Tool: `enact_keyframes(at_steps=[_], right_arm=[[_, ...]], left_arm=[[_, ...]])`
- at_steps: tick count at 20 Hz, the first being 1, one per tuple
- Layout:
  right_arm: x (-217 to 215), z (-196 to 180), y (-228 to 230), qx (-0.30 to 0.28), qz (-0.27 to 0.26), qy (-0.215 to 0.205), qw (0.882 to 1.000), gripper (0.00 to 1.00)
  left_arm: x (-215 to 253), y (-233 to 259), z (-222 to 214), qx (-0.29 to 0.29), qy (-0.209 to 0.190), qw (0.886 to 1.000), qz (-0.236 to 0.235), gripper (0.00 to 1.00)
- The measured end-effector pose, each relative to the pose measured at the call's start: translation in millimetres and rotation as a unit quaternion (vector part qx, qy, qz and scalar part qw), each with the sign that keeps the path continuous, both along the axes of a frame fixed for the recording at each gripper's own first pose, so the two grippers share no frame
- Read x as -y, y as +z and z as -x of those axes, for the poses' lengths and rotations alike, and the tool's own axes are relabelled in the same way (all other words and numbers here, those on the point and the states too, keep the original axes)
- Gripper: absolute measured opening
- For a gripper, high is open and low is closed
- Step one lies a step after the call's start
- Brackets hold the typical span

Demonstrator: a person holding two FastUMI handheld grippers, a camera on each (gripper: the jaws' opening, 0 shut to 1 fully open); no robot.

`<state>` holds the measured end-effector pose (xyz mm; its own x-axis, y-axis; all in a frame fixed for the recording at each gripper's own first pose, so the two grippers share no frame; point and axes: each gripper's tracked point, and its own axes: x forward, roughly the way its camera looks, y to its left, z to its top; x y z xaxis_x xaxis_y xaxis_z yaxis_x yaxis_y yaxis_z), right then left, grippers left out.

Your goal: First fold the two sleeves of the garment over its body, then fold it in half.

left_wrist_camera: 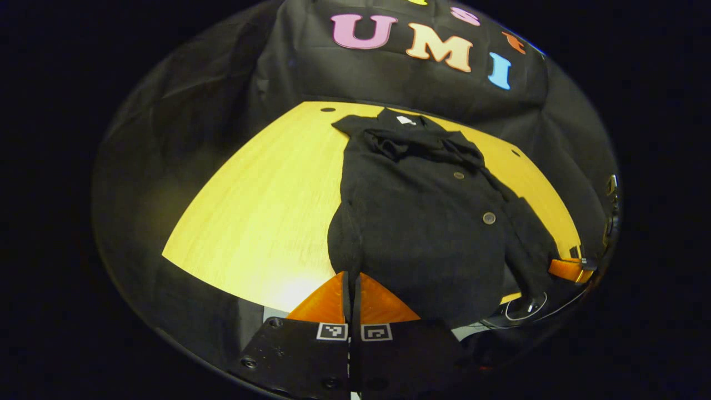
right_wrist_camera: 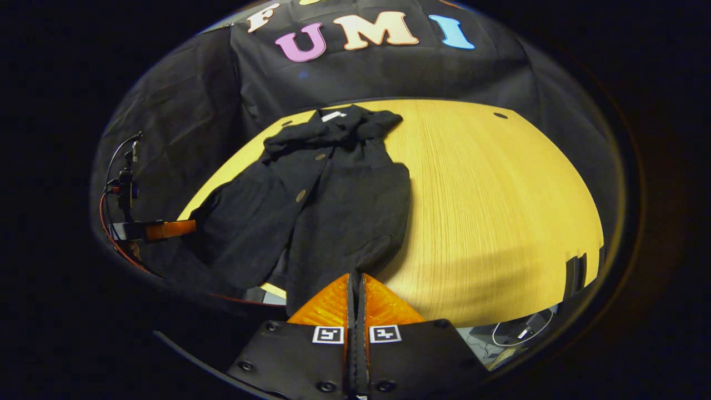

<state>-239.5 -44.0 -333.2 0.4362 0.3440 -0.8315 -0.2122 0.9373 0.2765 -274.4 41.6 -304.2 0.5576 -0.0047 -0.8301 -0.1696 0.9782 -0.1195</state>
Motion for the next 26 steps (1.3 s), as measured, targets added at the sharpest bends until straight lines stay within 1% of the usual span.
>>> enact_keyframes(at_steps=[3, 7, 10, 13, 17, 21, 26], right_arm=[[-14, -29, 28, 0.045, -0.032, -0.005, 0.998, 0.03], [-32, -70, 60, 0.087, -0.050, -0.002, 0.995, 0.02], [-40, -101, 80, 0.115, -0.061, -0.004, 0.991, 0.02], [-40, -125, 98, 0.143, -0.056, 0.002, 0.988, 0.02], [-40, -178, 116, 0.176, -0.059, -0.012, 0.982, 0.02], [-43, -229, 131, 0.209, -0.055, -0.020, 0.976, 0.02], [-48, -283, 130, 0.223, -0.044, -0.034, 0.973, 0.02]], left_arm=[[3, 24, -18, 0.027, 0.005, 1.000, -0.003, 0.00], [6, 44, -57, 0.063, 0.000, 0.998, 0.003, 0.00], [-3, 59, -90, 0.088, 0.013, 0.996, 0.005, 0.00], [-12, 78, -129, 0.119, 0.020, 0.993, 0.007, 0.00], [-23, 92, -176, 0.148, 0.005, 0.989, -0.009, 0.00], [-23, 92, -217, 0.153, -0.007, 0.988, -0.008, 0.00], [-32, 88, -270, 0.165, -0.018, 0.986, -0.010, 0.00]])
